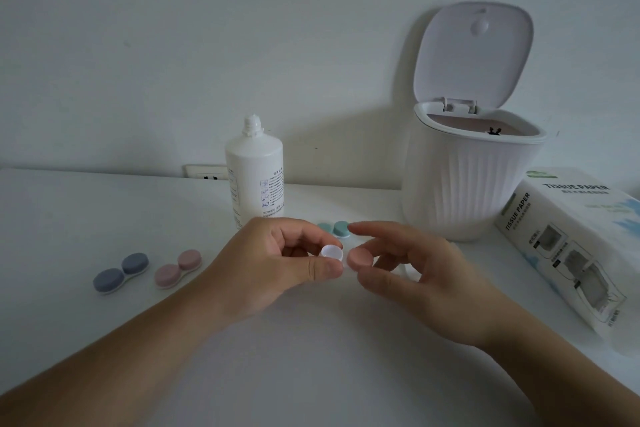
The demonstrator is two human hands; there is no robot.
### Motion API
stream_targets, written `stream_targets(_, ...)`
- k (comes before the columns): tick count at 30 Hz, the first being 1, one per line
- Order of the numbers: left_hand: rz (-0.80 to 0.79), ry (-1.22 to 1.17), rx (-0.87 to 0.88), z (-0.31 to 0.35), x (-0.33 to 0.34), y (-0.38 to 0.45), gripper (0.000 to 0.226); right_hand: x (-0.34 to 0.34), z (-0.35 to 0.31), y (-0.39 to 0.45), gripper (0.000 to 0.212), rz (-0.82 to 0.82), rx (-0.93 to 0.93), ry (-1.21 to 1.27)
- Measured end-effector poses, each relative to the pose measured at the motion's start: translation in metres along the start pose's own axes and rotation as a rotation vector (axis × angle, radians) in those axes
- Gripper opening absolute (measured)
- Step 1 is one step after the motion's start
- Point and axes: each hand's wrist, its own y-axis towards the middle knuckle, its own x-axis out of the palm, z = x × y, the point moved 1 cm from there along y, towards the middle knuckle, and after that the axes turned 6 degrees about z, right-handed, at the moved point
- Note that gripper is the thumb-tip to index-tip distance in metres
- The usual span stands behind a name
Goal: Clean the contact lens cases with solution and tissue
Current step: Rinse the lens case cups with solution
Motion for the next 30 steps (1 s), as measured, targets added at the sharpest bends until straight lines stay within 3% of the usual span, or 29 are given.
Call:
stream_targets(5,-0.003,0.008,-0.005,0.0007,-0.0002,-0.0015,0.026,0.0014,0.0016,0.0009,0.017,0.023,-0.023,0.01)
stream_targets(8,-0.011,0.028,0.001,0.0005,0.0001,-0.0022,0.023,0.0023,0.0023,0.0003,0.029,0.07,0.0,-0.03)
stream_targets(12,-0.011,0.016,0.003,0.0019,-0.0006,-0.002,0.022,0.0008,0.0036,0.0007,0.043,0.012,0.016,0.045)
stream_targets(17,-0.004,0.015,-0.008,0.0012,-0.0003,-0.0019,0.021,0.0012,0.0032,0.0016,0.02,0.01,-0.013,0.061)
stream_targets(24,-0.009,0.008,0.003,0.0016,0.0012,-0.0024,0.02,0.0028,0.0044,0.0018,0.034,0.026,0.018,0.078)
stream_targets(30,-0.024,0.001,-0.002,0.0012,0.0007,-0.0023,0.02,0.0041,0.0028,0.0027,0.022,0.008,-0.008,0.105)
